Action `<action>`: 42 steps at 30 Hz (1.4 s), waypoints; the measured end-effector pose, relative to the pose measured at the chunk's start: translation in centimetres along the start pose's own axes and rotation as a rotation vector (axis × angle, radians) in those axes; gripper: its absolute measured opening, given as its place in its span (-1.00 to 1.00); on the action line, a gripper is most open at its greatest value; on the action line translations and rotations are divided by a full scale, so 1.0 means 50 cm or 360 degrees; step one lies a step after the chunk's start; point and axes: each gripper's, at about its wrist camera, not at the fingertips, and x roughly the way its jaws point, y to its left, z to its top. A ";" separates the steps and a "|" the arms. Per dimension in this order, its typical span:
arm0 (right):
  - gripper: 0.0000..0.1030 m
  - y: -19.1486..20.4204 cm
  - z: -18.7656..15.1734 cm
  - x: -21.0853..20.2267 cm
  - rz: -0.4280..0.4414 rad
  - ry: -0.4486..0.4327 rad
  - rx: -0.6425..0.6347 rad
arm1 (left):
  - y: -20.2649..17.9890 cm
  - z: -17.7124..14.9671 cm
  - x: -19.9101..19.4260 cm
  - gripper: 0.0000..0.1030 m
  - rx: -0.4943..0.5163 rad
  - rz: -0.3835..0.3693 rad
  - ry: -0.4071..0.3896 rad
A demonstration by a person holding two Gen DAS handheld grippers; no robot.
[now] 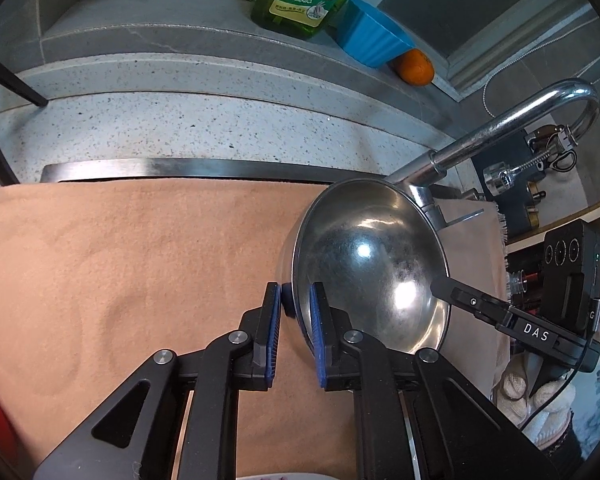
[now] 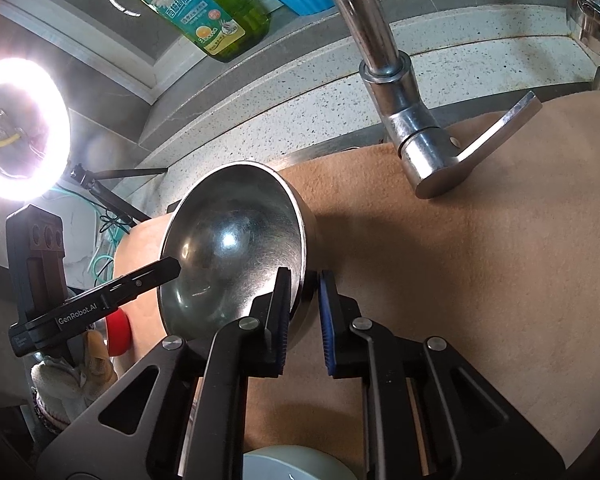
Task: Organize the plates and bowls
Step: 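Grip the large steel bowl rim with both tools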
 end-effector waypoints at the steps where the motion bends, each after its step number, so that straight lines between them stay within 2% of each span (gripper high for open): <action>1: -0.73 0.002 -0.001 -0.001 -0.0002 -0.0001 0.0001 | 0.000 -0.001 -0.001 -0.75 0.0001 0.0002 -0.0001; 11: -0.73 0.032 -0.023 -0.008 0.0006 0.0009 -0.0036 | 0.020 -0.022 -0.036 -0.75 -0.0008 -0.0017 -0.0027; 20: -0.73 0.100 -0.052 -0.008 0.0040 0.0017 -0.0110 | 0.062 -0.051 -0.088 -0.75 -0.0047 -0.0001 -0.0077; 34: -0.73 0.207 -0.101 0.040 0.0065 0.0084 -0.0220 | 0.139 -0.102 -0.154 -0.75 -0.0132 0.0040 -0.0130; 42: -0.73 0.243 -0.119 0.065 0.0074 0.0111 -0.0255 | 0.172 -0.122 -0.172 -0.75 -0.0173 0.0067 -0.0145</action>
